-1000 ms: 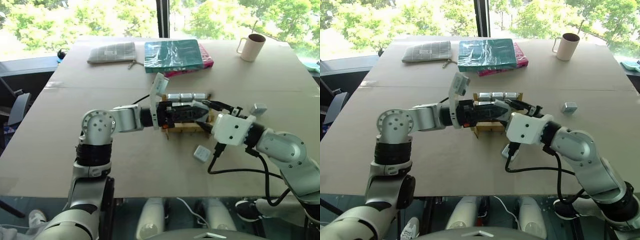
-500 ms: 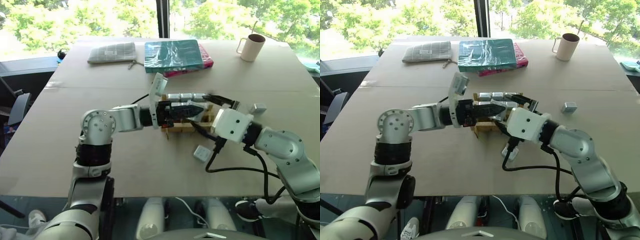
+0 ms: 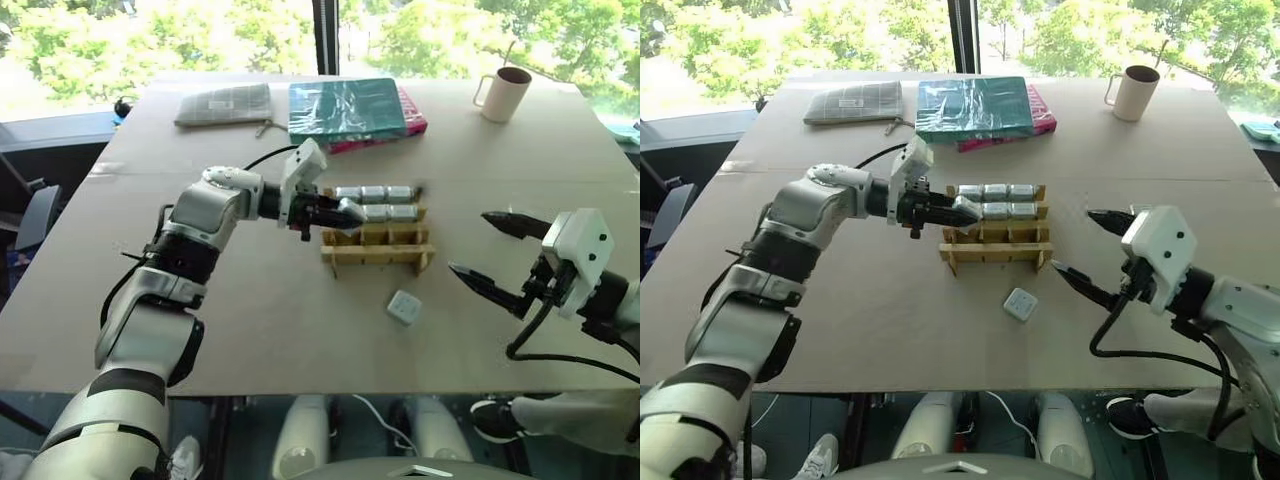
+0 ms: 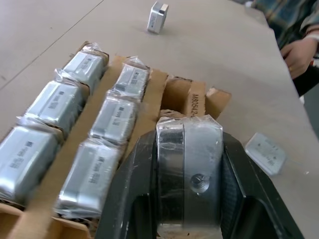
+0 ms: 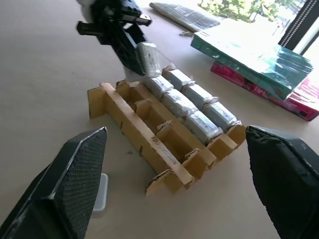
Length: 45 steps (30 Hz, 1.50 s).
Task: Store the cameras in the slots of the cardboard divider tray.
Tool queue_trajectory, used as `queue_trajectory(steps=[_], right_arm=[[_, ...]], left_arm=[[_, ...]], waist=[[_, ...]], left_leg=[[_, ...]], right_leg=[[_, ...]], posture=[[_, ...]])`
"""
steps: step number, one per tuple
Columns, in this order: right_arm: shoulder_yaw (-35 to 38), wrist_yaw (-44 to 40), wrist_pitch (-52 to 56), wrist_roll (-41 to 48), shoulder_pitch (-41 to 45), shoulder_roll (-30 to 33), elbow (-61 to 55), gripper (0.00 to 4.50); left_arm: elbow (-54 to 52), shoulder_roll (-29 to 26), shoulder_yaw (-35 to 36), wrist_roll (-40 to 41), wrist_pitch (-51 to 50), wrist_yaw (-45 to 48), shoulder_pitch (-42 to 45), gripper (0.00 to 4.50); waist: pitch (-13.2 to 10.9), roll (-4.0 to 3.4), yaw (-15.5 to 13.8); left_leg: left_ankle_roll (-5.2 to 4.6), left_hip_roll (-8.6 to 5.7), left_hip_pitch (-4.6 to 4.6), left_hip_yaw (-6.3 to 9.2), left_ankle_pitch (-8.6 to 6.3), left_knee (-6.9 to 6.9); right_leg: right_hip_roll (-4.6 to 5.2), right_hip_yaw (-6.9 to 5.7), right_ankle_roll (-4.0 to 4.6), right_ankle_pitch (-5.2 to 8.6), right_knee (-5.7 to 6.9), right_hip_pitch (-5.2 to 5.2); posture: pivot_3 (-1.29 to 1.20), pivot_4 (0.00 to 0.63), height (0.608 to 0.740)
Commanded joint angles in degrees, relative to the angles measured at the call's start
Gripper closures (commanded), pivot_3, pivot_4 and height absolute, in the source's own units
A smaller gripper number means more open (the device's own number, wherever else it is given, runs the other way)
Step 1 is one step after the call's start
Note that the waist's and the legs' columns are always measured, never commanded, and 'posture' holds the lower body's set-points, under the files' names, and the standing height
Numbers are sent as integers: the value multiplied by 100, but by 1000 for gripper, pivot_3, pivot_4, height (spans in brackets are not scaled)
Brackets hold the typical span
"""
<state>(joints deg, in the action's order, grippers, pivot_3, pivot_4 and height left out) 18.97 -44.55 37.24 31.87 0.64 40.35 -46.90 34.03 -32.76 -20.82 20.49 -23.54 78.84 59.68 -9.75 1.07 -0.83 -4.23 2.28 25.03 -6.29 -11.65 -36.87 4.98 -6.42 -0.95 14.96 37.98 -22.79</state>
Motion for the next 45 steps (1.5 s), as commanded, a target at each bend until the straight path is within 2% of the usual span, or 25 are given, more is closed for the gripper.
queue_trajectory(steps=[1,5,8,14,18,20,21,25,27,29,32,34,37,42,45], right_arm=[[44,-44,-271,11,-136,154,-276,98],[52,-33,-464,-37,-282,276,-269,98],[97,2,-587,-80,-331,335,-219,98],[88,90,-736,-194,-371,381,-159,98],[78,143,-722,-197,-374,406,-162,98],[67,185,-675,-183,-371,416,-178,49],[52,229,-638,-166,-370,414,-201,49],[-87,441,-490,-123,-463,341,-369,49],[-387,534,-485,-238,-589,290,-447,49],[-783,653,-502,-395,-635,227,-459,49],[-1356,677,-444,-506,-587,192,-332,49],[-1827,773,-498,-712,-488,44,-111,25],[-2458,954,-762,-1290,-428,-142,283,0],[-3093,1092,-970,-1937,-602,-270,901,0],[-3188,1229,-1243,-2168,-566,-502,1273,0]], left_arm=[[746,232,-98,-559,845,531,425,3626],[1340,445,-132,-981,1190,931,684,3626],[1640,533,-149,-1291,1455,1054,771,3626],[2022,664,-276,-2020,2109,819,788,3626],[1868,730,-169,-2122,2270,854,769,3626],[1526,701,-26,-1931,1898,1123,763,2595],[1299,659,73,-1832,1693,1180,759,2475],[219,311,449,-1131,259,1351,712,885],[-370,-60,686,-605,-542,1365,562,885],[-855,-286,1084,-312,-1037,1235,238,885],[-1754,-303,1878,170,-1205,560,-657,885],[-2337,-448,2231,565,-1433,557,-1373,833],[-3087,-346,2928,1246,-1687,182,-2277,41],[-4226,-347,3172,1358,-1313,-360,-3593,41],[-4555,-682,3176,1346,-1094,-150,-4206,41]], waist=[[0,0,-5],[0,1,0],[0,1,-1],[-2,4,-17],[-1,3,-22],[-2,3,-14],[-2,3,-12],[-4,3,3],[-4,3,27],[-3,-2,67],[0,-10,85],[-1,-3,89],[-3,-2,109],[-2,-4,18],[-4,-7,12]], left_leg=[[-2,-1,3,1,-1,-2],[-18,-2,24,4,-11,-28],[-1,-2,98,8,1,-61],[-3,-3,98,11,0,-67],[-24,-2,96,23,-12,-81],[-27,-1,97,26,-14,-96],[-31,0,101,28,-17,-109],[-32,2,124,34,-18,-135],[-15,2,127,34,-8,-141],[-12,4,123,33,-7,-141],[-11,4,104,30,-5,-141],[-12,4,91,31,-6,-144],[-11,6,87,33,-6,-146],[-9,2,79,38,-7,-144],[-8,1,79,38,-8,-141]], right_leg=[[-2,-2,-1,0,-1,-1],[-17,-8,-18,10,0,-6],[-25,-7,-18,-5,11,-65],[-26,-17,-37,1,11,-63],[-23,-20,-39,1,21,-57],[-20,-22,-39,2,35,-57],[-18,-23,-39,2,45,-59],[-10,-23,-37,2,66,-72],[-10,-19,-37,3,77,-76],[-8,-14,-37,3,81,-77],[-4,-7,-40,5,90,-68],[5,-8,-41,6,90,-53],[9,-10,-41,5,89,-48],[21,-15,-39,5,86,-44],[22,-17,-36,5,86,-44]], posture=[[0,150,740],[0,150,740],[0,150,740],[0,150,740],[0,150,740],[0,150,740],[0,150,740],[0,150,740],[0,150,740],[0,150,740],[0,150,740],[0,150,740],[0,150,740],[0,150,740],[0,150,740]])
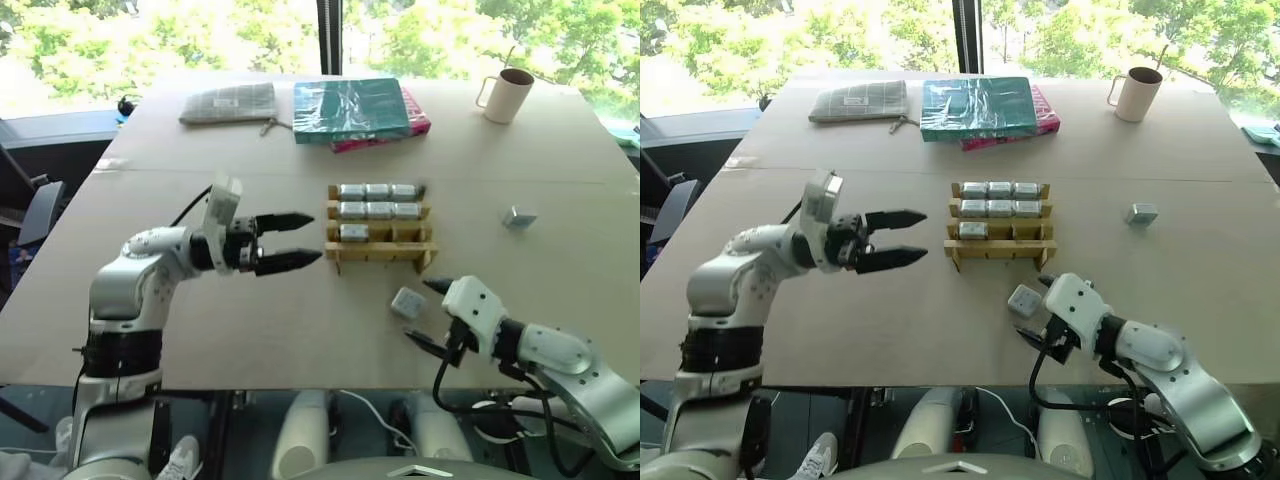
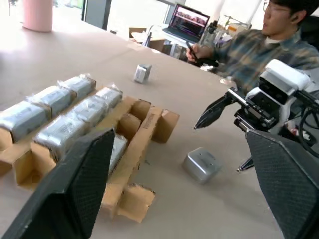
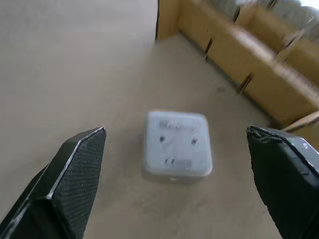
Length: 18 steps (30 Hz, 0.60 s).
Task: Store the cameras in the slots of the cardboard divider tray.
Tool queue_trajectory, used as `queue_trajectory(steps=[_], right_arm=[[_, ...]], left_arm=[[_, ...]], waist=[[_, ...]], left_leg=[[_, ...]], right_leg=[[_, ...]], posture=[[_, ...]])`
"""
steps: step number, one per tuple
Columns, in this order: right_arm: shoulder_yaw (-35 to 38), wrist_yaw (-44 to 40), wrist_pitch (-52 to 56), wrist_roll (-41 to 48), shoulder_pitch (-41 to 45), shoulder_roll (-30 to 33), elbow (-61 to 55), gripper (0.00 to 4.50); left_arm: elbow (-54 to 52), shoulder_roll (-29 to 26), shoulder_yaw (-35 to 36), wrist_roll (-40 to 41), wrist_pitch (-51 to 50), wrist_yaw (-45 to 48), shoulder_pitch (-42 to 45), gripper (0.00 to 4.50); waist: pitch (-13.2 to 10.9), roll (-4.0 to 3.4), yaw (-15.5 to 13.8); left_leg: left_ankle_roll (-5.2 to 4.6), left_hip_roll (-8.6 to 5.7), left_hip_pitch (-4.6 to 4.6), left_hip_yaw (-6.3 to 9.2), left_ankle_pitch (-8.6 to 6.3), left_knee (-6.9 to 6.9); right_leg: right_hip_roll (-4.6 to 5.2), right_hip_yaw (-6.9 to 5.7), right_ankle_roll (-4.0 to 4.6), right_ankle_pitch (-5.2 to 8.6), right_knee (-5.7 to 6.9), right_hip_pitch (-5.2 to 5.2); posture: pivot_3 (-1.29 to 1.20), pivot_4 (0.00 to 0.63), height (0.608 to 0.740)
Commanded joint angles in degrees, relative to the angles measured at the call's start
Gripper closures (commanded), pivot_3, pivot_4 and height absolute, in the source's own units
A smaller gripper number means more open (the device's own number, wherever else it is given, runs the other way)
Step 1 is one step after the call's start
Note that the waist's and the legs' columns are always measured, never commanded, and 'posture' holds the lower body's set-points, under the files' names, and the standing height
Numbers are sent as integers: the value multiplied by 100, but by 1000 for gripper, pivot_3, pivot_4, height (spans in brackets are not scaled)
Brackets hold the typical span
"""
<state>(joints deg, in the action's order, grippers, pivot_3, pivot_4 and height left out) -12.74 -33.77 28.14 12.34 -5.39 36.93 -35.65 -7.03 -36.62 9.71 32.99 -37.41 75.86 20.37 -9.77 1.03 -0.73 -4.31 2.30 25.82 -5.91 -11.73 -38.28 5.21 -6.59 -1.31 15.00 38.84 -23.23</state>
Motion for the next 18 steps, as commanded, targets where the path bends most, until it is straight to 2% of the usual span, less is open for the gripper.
queue_trajectory(steps=[1,7,13,15,18], right_arm=[[-23,201,-392,-283,65,-240,255,0],[-92,256,-590,-503,49,-540,531,0],[75,139,-563,-338,-49,-626,343,0],[501,29,-412,70,-260,-581,25,0],[1921,-490,-6,1106,-619,-88,-478,0]], left_arm=[[-486,-394,117,60,436,238,-429,41],[-721,-618,73,82,903,304,-953,41],[-491,-744,-44,45,1076,327,-808,41],[-489,-768,-72,71,1086,308,-798,41],[-646,-726,-97,204,948,164,-796,41]], waist=[[-1,-4,-3],[0,-9,-6],[-1,-10,-6],[-3,-13,-14],[-15,-34,-20]], left_leg=[[12,2,-1,0,-6,0],[26,3,-5,0,-15,2],[26,3,-6,0,-16,5],[26,2,-4,0,-16,7],[24,-2,0,0,-17,8]], right_leg=[[-1,-1,0,1,2,-1],[4,-1,18,12,-2,-1],[3,-2,19,13,-2,-2],[4,-2,18,13,-3,-2],[8,-2,6,5,-5,-3]], posture=[[0,150,740],[0,150,740],[0,150,740],[0,150,740],[0,150,740]])
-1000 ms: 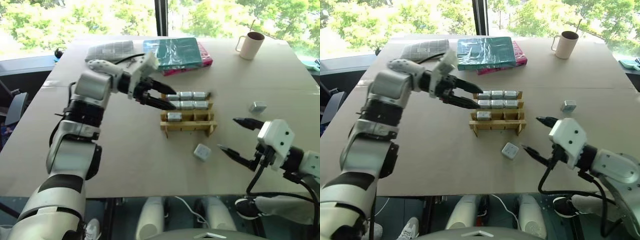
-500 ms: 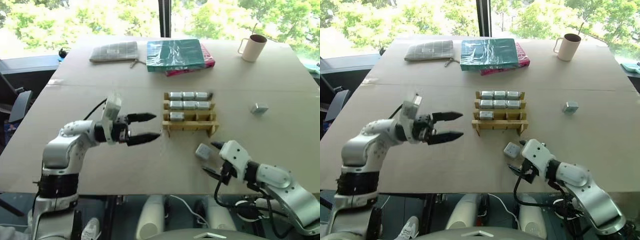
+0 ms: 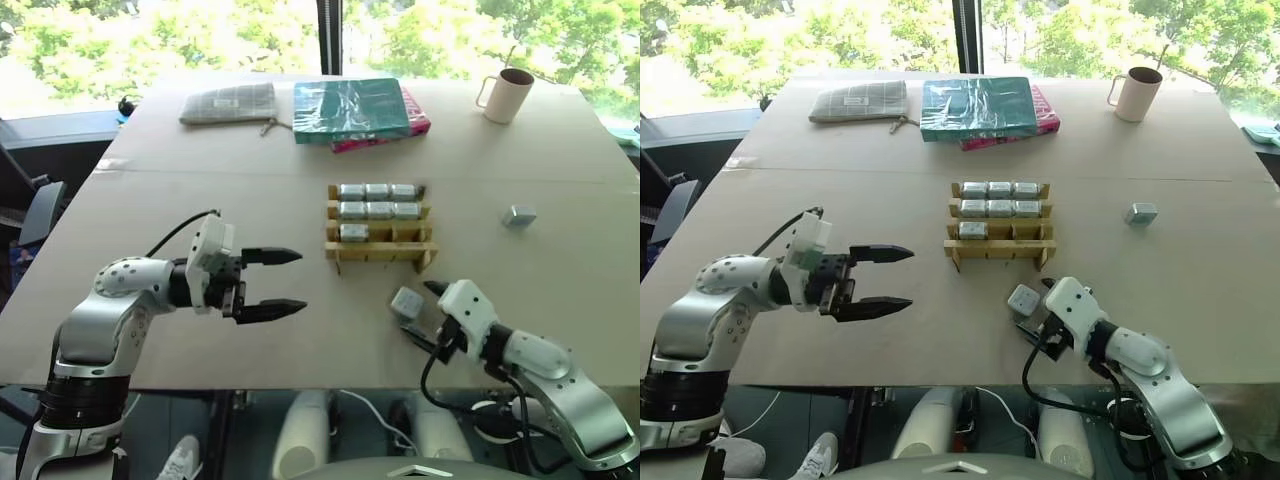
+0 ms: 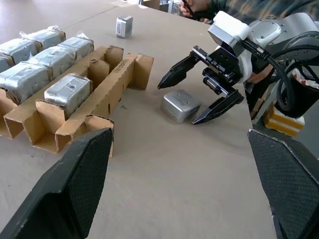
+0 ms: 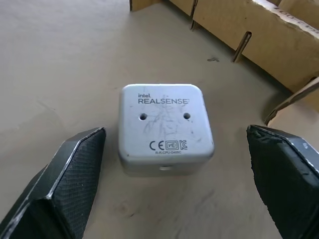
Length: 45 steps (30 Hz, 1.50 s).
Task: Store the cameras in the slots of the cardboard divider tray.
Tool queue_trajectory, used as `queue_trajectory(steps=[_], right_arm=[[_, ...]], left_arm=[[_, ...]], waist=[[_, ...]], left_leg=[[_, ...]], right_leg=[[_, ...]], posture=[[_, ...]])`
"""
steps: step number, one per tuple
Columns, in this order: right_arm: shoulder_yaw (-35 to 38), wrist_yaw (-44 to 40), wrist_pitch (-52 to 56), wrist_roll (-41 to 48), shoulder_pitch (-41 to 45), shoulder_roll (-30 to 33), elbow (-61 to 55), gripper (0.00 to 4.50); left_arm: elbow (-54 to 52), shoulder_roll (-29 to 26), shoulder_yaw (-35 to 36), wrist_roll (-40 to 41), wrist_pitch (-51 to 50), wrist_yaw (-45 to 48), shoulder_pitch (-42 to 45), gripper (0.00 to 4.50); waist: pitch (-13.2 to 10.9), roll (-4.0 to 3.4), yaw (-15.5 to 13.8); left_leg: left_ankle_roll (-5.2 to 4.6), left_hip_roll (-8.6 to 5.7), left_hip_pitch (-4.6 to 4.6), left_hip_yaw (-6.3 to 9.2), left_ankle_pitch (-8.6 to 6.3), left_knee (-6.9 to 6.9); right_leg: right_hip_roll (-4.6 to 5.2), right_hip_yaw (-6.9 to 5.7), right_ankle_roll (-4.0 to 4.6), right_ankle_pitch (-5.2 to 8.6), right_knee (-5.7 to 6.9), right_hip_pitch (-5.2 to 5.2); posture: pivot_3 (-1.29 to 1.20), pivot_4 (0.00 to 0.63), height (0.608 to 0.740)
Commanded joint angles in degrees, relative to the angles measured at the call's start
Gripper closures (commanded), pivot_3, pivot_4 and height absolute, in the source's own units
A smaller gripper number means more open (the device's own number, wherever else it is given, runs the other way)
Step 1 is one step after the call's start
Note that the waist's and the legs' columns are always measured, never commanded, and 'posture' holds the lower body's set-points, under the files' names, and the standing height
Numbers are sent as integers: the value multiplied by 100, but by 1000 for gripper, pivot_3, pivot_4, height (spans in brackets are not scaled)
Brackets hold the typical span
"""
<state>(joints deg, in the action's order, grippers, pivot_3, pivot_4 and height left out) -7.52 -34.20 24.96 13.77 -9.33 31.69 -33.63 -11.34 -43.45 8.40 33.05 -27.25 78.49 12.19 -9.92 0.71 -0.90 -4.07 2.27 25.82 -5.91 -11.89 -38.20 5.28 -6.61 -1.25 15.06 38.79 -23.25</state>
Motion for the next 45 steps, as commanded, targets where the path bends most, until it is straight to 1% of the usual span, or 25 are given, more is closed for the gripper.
queue_trajectory(steps=[1,3,7,9,10,14,18,24,28,30,31,34,36,39,45], right_arm=[[1871,-548,356,1176,-198,596,-653,0],[2419,-516,512,1352,-11,825,-451,0],[2520,-235,895,1168,647,1085,365,0],[2275,502,1127,599,1533,995,1438,0],[2210,731,1144,440,1826,932,1788,0],[2187,1293,1139,187,2842,556,3052,0],[2086,1283,1130,107,3258,433,3615,0],[2038,1294,1084,50,3644,340,4193,0],[2002,1162,896,-15,3714,373,4351,0],[1867,1022,707,-144,3675,471,4368,0],[1701,941,446,-349,3612,593,4369,0],[1111,295,-355,-883,3390,1137,4356,0],[800,-61,-835,-1189,3411,1493,4592,0],[508,-676,-1355,-1359,3677,1798,5189,0],[49,-1281,-2784,-1929,4965,1916,7192,0]], left_arm=[[-282,-31,21,240,-102,-135,1,41],[-376,-19,-3,300,-141,-193,-41,41],[-476,1,-63,362,-172,-274,-95,41],[-517,13,-108,390,-185,-337,-91,41],[-532,15,-120,404,-193,-360,-89,41],[-660,21,-105,510,-271,-547,-84,41],[-808,27,-74,620,-322,-719,-115,41],[-957,15,-42,721,-326,-904,-164,41],[-1017,-8,-28,771,-320,-972,-220,41],[-1031,-6,-20,783,-313,-1012,-247,41],[-1029,-1,-19,784,-307,-1031,-256,41],[-1015,3,-34,789,-290,-1055,-266,41],[-1014,13,-50,799,-285,-1069,-272,41],[-1048,29,-67,821,-288,-1109,-291,41],[-1122,5,-26,868,-265,-1166,-383,41]], waist=[[-1,-2,-3],[1,2,3],[0,-2,26],[0,-5,42],[-7,-15,51],[-10,-21,26],[-11,-22,-2],[-13,-25,42],[-13,-25,49],[-13,-25,50],[-13,-26,50],[-14,-27,37],[-14,-27,35],[-14,-27,50],[-16,-30,173]], left_leg=[[-2,-2,-1,-1,-1,0],[-11,-2,-6,-1,-6,-2],[-25,8,-18,-3,-15,0],[-27,9,-12,-3,-12,5],[-33,9,-15,-7,-3,3],[-28,-1,-1,-20,14,2],[-28,-2,8,-25,16,8],[-28,-1,0,-44,17,10],[-28,2,-6,-44,16,11],[-28,2,-5,-44,16,11],[-28,2,-5,-46,16,12],[-28,0,-4,-50,16,13],[-28,0,-5,-51,16,13],[-28,2,-9,-55,16,12],[-28,5,-13,-60,17,11]], right_leg=[[2,1,-5,-3,-1,1],[1,-1,-6,-4,-4,7],[-7,-1,6,3,-1,9],[-9,0,5,1,2,2],[-11,2,8,-4,1,3],[-7,12,12,-16,3,-4],[-20,16,14,-18,5,-13],[-31,31,10,-18,6,-15],[-29,33,6,-15,9,-15],[-30,33,10,-17,9,-15],[-30,34,12,-18,8,-15],[-32,38,8,-16,7,-17],[-31,39,-6,-8,6,-18],[-30,45,-8,-7,7,-17],[-28,50,-8,-8,9,-18]], posture=[[0,150,740],[0,150,740],[0,150,740],[0,150,740],[0,150,740],[0,150,740],[0,150,740],[0,150,740],[0,150,740],[0,150,740],[0,150,740],[0,150,740],[0,150,740],[0,150,740],[0,150,740]])
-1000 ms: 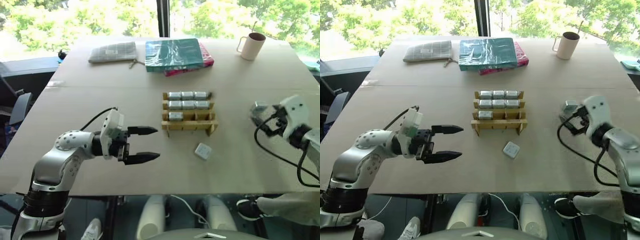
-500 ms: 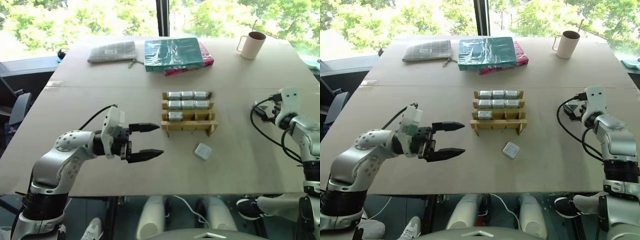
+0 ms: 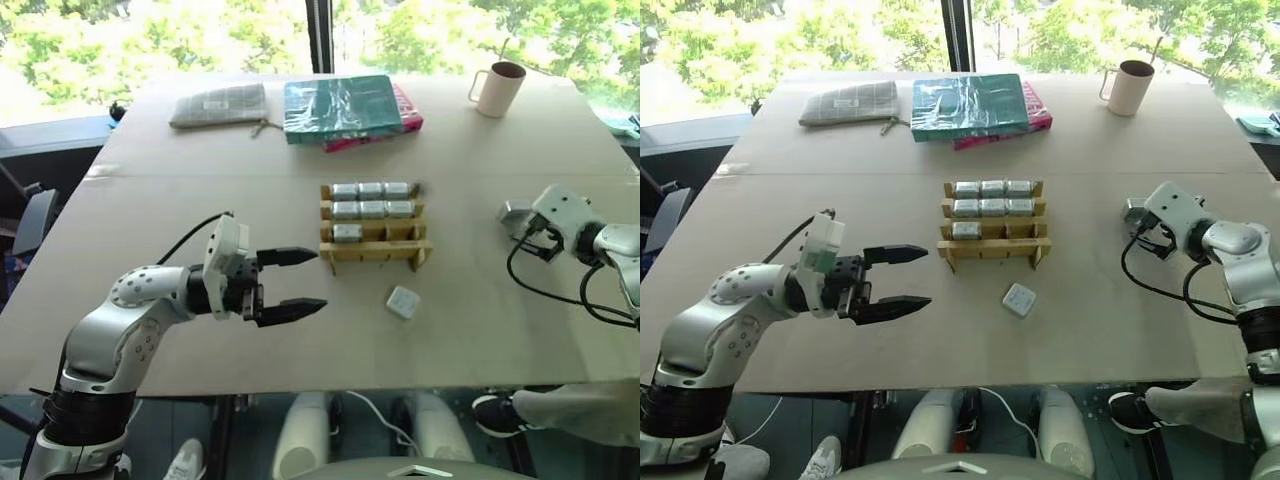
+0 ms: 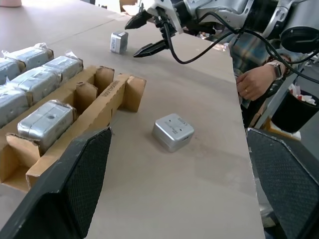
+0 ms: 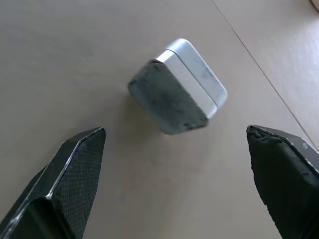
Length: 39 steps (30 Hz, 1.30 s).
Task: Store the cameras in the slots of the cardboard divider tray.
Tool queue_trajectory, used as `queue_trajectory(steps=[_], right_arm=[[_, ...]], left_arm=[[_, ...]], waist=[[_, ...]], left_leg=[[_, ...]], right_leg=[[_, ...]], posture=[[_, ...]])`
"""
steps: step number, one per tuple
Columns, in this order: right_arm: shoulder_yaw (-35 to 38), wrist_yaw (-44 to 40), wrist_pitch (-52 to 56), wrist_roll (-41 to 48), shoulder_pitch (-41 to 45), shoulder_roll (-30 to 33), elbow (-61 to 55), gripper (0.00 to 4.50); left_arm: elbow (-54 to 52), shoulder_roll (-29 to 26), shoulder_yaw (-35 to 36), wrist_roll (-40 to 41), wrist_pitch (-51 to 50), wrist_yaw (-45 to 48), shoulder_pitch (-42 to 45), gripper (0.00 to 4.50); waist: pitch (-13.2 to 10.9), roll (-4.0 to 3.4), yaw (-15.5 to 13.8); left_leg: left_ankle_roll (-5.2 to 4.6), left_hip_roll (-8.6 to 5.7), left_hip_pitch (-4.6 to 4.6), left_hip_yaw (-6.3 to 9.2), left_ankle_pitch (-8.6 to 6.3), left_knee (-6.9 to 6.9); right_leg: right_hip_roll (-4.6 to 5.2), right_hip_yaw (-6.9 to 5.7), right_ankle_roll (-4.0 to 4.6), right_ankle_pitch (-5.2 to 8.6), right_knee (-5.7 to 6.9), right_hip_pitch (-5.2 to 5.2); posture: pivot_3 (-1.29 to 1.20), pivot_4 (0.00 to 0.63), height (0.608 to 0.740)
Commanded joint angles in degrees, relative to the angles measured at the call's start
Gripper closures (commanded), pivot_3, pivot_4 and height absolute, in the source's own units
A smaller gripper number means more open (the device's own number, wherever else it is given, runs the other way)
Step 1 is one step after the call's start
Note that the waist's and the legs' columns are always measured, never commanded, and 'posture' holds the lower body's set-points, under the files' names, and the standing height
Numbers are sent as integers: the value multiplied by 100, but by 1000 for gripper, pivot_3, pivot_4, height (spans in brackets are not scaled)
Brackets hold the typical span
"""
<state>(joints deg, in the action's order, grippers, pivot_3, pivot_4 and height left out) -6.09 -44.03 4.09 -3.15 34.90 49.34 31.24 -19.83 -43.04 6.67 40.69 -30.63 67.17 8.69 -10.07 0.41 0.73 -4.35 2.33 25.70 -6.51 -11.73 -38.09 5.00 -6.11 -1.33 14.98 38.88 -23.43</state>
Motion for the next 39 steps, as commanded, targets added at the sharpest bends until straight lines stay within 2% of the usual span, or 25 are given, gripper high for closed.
queue_trajectory(steps=[1,9,25,28,32,33,34,39], right_arm=[[-188,-412,-925,-341,812,115,1100,0],[-454,-893,-1824,-686,1885,-207,2836,0],[-442,-977,-2019,-970,2371,-556,3658,0],[-443,-1004,-2035,-987,2403,-586,3710,819],[-439,-1066,-2074,-993,2405,-622,3730,2708],[-435,-1085,-2081,-988,2402,-628,3725,3319],[-429,-1099,-2086,-984,2397,-629,3715,3662],[-128,-1630,-1778,-555,2254,-518,3099,3706]], left_arm=[[-306,-44,176,122,69,-55,-65,41],[-580,-17,432,233,223,-117,-330,41],[-958,249,426,538,244,-420,-550,41],[-998,290,412,531,275,-461,-590,0],[-1001,306,408,508,311,-478,-608,0],[-1000,306,403,500,322,-484,-611,0],[-998,305,398,494,333,-488,-614,0],[-890,305,433,407,418,-506,-716,0]], waist=[[0,0,25],[-1,-1,14],[-1,-3,26],[-2,-3,28],[-1,-3,41],[-1,-3,41],[-1,-3,40],[-2,-5,39]], left_leg=[[0,1,0,-1,0,0],[2,2,-1,-8,1,1],[3,3,-6,-11,1,-1],[3,3,-6,-12,1,-1],[3,3,-8,-13,1,-1],[3,5,-8,-15,1,-1],[3,5,-9,-15,1,-1],[3,5,-8,-15,1,0]], right_leg=[[0,1,1,0,0,0],[1,7,21,-12,-4,0],[4,10,22,-13,1,1],[4,11,22,-13,0,1],[4,13,22,-13,1,2],[3,14,22,-14,1,2],[3,14,22,-14,2,2],[4,14,22,-14,1,1]], posture=[[0,150,740],[0,150,740],[0,150,740],[0,150,740],[0,150,740],[0,150,740],[0,150,740],[0,150,740]])
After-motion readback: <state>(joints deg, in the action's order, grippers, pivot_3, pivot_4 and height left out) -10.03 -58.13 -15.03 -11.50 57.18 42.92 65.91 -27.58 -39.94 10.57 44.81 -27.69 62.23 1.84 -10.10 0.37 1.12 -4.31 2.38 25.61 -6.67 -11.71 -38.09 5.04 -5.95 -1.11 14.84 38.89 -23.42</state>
